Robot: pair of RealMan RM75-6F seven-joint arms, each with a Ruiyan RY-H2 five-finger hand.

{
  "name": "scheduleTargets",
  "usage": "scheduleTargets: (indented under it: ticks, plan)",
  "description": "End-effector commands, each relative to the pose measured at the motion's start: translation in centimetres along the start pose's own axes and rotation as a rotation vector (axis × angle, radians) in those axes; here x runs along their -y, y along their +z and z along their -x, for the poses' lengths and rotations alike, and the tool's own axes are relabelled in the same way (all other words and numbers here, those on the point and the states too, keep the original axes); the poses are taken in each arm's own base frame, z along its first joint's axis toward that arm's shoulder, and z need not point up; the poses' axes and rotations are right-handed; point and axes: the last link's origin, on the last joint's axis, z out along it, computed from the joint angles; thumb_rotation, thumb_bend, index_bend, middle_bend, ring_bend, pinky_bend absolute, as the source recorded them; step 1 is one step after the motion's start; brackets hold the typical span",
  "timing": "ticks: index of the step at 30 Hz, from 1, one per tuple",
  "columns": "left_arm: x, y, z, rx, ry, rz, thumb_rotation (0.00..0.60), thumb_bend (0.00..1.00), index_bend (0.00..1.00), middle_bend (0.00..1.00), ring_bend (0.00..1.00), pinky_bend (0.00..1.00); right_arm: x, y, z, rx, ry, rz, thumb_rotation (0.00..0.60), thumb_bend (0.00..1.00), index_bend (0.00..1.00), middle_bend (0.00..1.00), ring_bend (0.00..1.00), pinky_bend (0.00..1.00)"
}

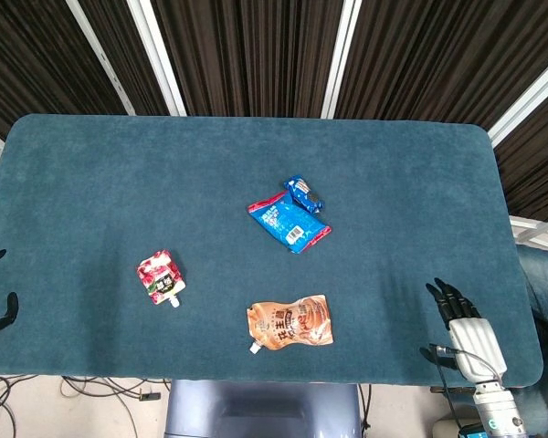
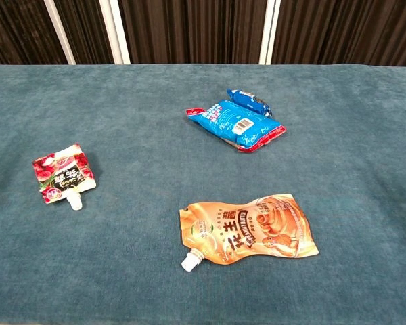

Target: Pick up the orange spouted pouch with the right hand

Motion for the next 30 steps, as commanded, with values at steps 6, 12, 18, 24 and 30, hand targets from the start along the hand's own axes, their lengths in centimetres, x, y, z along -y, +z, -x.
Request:
scheduleTargets:
  ticks: [6,12,18,24,30]
  plan:
    - [-0.1,-0.1,0.1,0.009,0.0,0.002,0.6,0.51,0.12,0.04,0.12,0.09,2.4,0.4,1.0,0.215,0.027,-0.135,0.6,0.15,0.06,0.04,0.08,0.19]
    - [0.0,-0.2,0.1,0.006,-0.001,0.001,0.6,0.51,0.12,0.04,0.12,0.09,5.2,3.6,1.7,0.391,0.051,-0.225,0.6,0.15,0.06,0.04,0.08,0.19]
    - [0.1,-0.1,0.1,0.01,-0.008,-0.007,0.6,0.51,0.12,0.04,0.12,0.09,7.9,7.0,3.0,0.429,0.062,-0.264,0.6,0.15,0.06,0.04,0.07,0.19]
    - [0.2,0.0,0.0,0.009,-0.01,-0.013,0.6,0.51,0.12,0.04,0.12,0.09,11.0,9.6,4.3,0.426,0.057,-0.297,0.6,0.15,0.06,0.04,0.07,0.19]
    - [0.4,0.1,-0.1,0.01,-0.014,-0.019,0.6,0.51,0.12,0.04,0.12,0.09,13.8,10.8,4.8,0.42,0.017,-0.327,0.6,0.14,0.06,0.04,0.07,0.19]
